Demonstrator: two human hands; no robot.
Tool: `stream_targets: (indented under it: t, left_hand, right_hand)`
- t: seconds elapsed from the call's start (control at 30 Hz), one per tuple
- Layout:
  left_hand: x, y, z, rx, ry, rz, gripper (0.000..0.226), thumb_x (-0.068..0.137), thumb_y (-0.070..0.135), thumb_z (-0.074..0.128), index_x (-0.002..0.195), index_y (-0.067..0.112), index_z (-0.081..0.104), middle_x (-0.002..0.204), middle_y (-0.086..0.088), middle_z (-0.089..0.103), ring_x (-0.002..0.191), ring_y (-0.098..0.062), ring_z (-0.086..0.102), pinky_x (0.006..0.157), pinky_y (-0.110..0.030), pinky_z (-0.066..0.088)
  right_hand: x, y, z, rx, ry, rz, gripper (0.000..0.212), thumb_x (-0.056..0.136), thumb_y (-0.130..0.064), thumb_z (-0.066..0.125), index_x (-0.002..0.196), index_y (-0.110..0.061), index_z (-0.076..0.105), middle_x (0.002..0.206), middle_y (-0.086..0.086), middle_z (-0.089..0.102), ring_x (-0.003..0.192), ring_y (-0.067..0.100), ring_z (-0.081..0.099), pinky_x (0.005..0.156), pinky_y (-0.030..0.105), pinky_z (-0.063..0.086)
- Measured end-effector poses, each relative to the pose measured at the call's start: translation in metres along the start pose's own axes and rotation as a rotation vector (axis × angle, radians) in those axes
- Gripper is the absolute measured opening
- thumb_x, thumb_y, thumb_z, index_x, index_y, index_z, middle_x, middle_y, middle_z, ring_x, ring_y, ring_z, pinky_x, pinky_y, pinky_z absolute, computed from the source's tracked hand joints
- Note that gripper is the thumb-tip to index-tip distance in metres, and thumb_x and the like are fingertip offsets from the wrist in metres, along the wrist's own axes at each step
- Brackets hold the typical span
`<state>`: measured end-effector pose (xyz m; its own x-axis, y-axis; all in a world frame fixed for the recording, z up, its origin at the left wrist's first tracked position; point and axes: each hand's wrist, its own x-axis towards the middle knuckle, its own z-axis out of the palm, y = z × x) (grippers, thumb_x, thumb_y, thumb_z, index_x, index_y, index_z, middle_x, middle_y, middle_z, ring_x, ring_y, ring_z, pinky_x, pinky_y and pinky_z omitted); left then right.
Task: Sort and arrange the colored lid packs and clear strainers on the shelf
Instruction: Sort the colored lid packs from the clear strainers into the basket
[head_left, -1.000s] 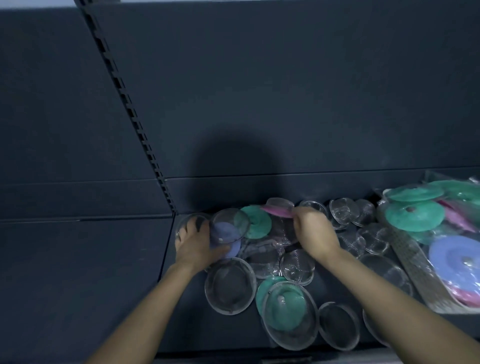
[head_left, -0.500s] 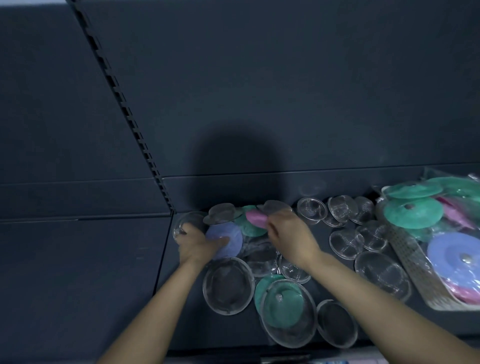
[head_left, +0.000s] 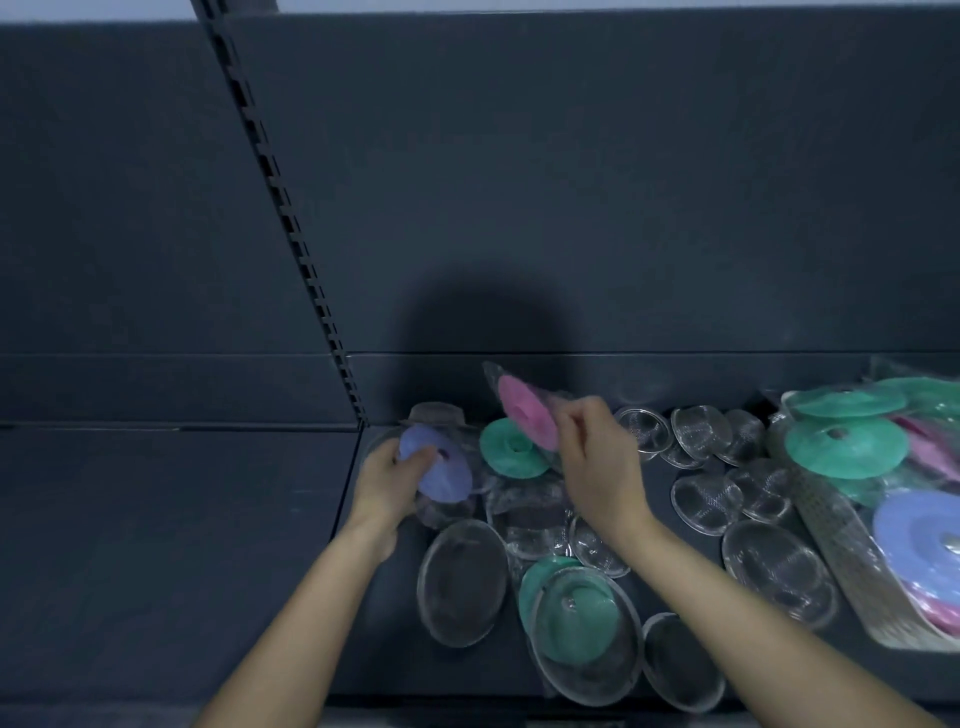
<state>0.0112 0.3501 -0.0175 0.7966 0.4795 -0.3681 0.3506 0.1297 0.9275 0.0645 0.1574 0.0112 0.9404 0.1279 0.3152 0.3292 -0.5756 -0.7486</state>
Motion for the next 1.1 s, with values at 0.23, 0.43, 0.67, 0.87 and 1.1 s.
stream_targets:
  t: [0.23, 0.43, 0.67, 0.87, 1.1]
  left_hand:
    - [-0.015, 0.032, 0.010, -0.312, -0.194, 0.011, 0.041, 0.086, 0.034, 0.062, 0.108, -0.001, 0.065, 0.099, -0.023, 0.070, 0.082, -0.032, 0.070, 0.070, -0.042, 0.059]
    - [-0.001, 0.013, -0.012, -0.308, 0.073, -0.033, 0.033, 0.077, 0.003, 0.073, 0.109, 0.005, 0.063, 0.104, -0.018, 0.069, 0.088, -0.031, 0.067, 0.067, -0.037, 0.058]
    - [-0.005, 0.007, -0.042, -0.045, -0.100, 0.016, 0.043, 0.060, 0.006, 0.082, 0.100, 0.009, 0.065, 0.102, -0.014, 0.070, 0.098, -0.033, 0.065, 0.081, -0.042, 0.054]
    - [-0.013, -0.002, -0.051, -0.037, -0.129, 0.019, 0.053, 0.049, 0.018, 0.085, 0.098, 0.012, 0.067, 0.095, -0.011, 0.073, 0.085, -0.025, 0.069, 0.068, -0.034, 0.057]
    - [0.009, 0.005, -0.086, -0.067, 0.203, 0.077, 0.030, 0.068, 0.004, 0.081, 0.093, 0.012, 0.066, 0.089, -0.012, 0.071, 0.081, -0.031, 0.065, 0.078, -0.055, 0.054]
  right_hand:
    - [-0.028, -0.007, 0.040, -0.200, -0.381, -0.589, 0.040, 0.081, -0.003, 0.041, 0.115, -0.002, 0.062, 0.120, 0.017, 0.065, 0.116, 0.033, 0.059, 0.097, 0.035, 0.048]
    - [-0.020, -0.003, 0.033, -0.126, -0.490, -0.568, 0.036, 0.090, -0.027, 0.053, 0.114, -0.002, 0.062, 0.123, 0.014, 0.062, 0.118, 0.023, 0.053, 0.104, 0.026, 0.033]
    - [0.015, 0.032, 0.060, -0.552, -0.657, -0.094, 0.069, 0.083, -0.036, 0.062, 0.139, -0.006, 0.036, 0.140, 0.016, 0.042, 0.129, 0.031, 0.041, 0.105, 0.036, 0.039]
    - [0.022, 0.027, 0.067, -0.569, -0.581, -0.010, 0.037, 0.090, -0.019, 0.049, 0.123, -0.003, 0.049, 0.123, 0.021, 0.057, 0.110, 0.036, 0.058, 0.086, 0.037, 0.047]
    - [0.034, 0.018, 0.042, -0.162, -0.189, -0.014, 0.016, 0.094, -0.006, 0.044, 0.078, -0.008, 0.043, 0.069, 0.017, 0.058, 0.063, 0.032, 0.052, 0.058, 0.030, 0.025]
